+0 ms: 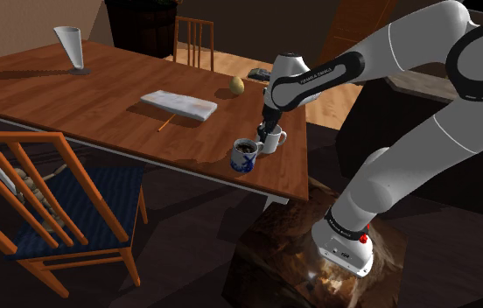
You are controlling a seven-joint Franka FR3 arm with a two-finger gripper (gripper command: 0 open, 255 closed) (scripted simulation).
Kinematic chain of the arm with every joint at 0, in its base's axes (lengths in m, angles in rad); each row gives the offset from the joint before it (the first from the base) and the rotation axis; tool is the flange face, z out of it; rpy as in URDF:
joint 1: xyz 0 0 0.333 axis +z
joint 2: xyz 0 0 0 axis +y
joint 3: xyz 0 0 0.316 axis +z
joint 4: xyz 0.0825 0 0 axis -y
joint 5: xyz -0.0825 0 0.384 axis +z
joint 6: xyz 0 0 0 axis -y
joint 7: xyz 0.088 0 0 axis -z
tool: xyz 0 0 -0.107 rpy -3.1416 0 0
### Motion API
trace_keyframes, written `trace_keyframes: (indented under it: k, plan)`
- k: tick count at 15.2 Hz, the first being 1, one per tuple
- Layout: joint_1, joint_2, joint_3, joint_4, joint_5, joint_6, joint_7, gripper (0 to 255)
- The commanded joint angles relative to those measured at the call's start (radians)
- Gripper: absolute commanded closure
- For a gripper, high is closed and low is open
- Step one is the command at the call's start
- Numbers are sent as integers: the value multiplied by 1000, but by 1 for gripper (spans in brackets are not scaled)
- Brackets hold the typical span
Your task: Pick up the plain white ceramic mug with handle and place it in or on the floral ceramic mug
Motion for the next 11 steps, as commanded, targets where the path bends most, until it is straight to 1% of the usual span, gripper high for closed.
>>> trace_keyframes:
  k: [1,3,11]
  plan:
    - [0,0,0,0,0,0,0,255]
    - [0,0,0,0,0,0,0,255]
    - [-2,-72,6,54,-3,-127,4,255]
